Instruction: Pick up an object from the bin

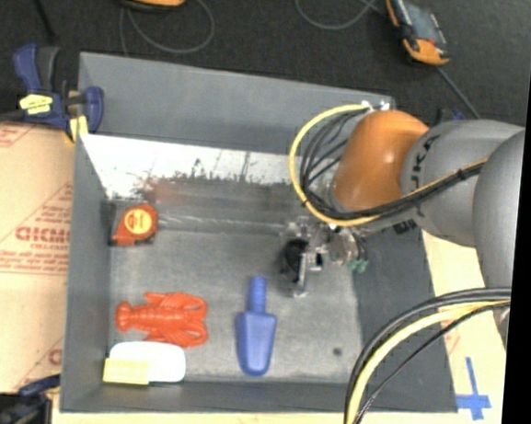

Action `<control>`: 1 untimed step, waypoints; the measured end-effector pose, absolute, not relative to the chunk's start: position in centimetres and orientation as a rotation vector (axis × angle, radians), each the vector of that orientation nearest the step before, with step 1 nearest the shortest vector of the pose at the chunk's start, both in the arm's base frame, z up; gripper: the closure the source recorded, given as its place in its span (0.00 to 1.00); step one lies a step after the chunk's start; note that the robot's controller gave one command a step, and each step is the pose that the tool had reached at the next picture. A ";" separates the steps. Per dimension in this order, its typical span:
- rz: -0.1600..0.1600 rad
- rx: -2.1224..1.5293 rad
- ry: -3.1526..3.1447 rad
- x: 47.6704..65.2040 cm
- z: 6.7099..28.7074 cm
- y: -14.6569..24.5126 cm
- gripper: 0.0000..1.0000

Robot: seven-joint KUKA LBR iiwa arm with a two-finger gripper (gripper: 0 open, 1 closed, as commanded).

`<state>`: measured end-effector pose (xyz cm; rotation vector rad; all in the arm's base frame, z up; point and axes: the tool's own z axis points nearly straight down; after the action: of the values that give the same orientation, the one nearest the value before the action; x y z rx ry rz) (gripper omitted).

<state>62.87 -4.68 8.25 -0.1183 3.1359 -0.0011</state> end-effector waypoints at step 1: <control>0.000 -0.119 3.141 62.7 9.4 -4.7 1.00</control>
Offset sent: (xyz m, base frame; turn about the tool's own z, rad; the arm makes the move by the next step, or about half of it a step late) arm 0.0002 0.0000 0.0147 0.0000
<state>62.75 -4.70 9.40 -0.1188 3.1411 -0.0003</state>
